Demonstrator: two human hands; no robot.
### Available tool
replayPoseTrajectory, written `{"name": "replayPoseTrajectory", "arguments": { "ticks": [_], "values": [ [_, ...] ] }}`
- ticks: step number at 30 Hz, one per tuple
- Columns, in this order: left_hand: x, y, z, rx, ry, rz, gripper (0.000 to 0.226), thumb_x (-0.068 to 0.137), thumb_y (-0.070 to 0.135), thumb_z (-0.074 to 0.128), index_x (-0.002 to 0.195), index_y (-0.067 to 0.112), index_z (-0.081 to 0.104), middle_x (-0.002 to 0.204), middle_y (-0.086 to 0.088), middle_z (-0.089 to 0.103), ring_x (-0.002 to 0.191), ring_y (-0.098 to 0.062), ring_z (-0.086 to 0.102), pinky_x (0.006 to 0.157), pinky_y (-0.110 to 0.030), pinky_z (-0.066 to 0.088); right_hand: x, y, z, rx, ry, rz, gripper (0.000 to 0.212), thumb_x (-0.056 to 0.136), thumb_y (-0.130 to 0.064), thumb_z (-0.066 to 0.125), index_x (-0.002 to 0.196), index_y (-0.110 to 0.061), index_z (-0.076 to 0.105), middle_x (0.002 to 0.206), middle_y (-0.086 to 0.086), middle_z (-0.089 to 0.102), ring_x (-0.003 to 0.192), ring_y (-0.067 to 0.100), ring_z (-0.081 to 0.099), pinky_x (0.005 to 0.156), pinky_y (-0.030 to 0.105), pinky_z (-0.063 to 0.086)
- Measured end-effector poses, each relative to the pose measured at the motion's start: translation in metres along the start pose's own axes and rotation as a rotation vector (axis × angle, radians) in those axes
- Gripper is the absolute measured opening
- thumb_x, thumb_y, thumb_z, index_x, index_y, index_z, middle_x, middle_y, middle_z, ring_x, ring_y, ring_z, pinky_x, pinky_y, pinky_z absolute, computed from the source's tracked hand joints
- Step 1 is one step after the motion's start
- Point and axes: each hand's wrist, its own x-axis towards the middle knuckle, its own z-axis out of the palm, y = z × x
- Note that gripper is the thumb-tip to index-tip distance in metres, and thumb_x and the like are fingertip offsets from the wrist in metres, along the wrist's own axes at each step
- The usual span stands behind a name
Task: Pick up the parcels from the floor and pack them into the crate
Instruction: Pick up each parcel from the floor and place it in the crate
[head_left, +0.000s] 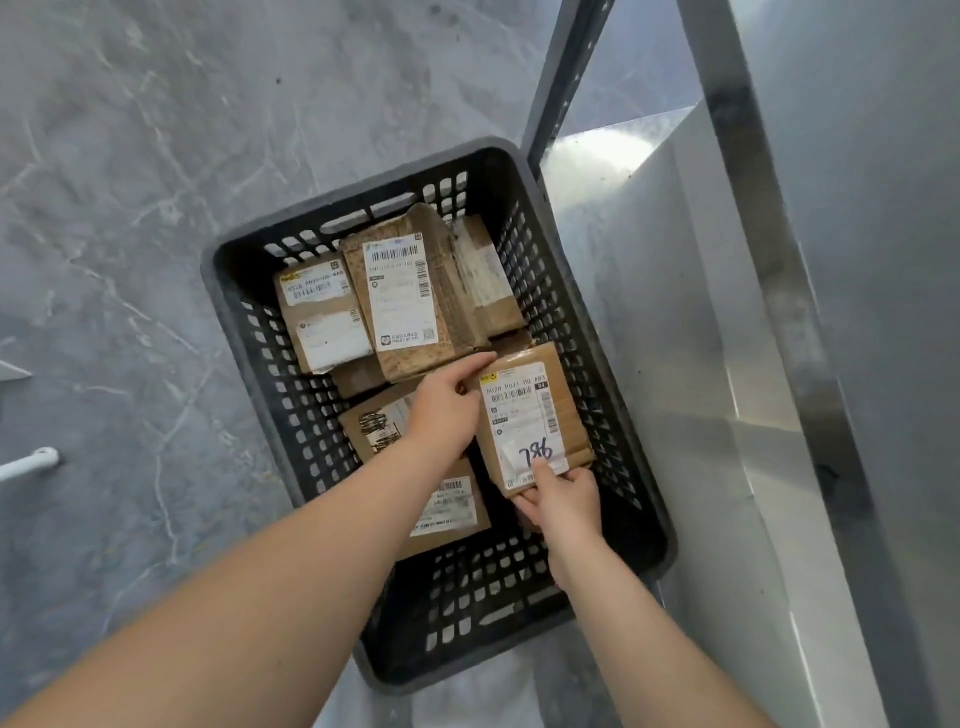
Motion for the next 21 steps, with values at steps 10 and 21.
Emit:
{"name": "replayPoseTrajectory", "arguments": {
  "ticks": [10, 21],
  "values": [
    [0.036, -0.028, 0.060, -0.544, 0.297, -0.329, 0.042, 0.087, -0.012, 0.038, 0.110, 0.021, 0.048, 0.102, -0.003, 0.061, 0.096, -0.023, 0.062, 0.079, -0.040, 0.057, 0.059, -0.015, 0.022, 0.015, 0.061, -0.009, 0.025, 0.094, -0.010, 0.059, 0.119, -0.010, 0.057, 0.113, 0.008, 0.068, 0.096, 0.025, 0.069, 0.047, 0.020, 0.054],
    [0.028, -0.035, 0.028, -0.493, 0.069, -0.544, 0.078, 0.080, -0.025, 0.021, 0.133, 0.022, 0.052, 0.137, -0.007, 0.054, 0.097, -0.015, 0.058, 0.081, -0.033, 0.051, 0.026, -0.008, -0.009, -0.098, -0.004, 0.029, 0.029, 0.095, -0.014, 0.054, 0.123, -0.021, 0.060, 0.114, 0.004, 0.067, 0.104, 0.019, 0.065, 0.095, 0.041, 0.054]
  ]
}}
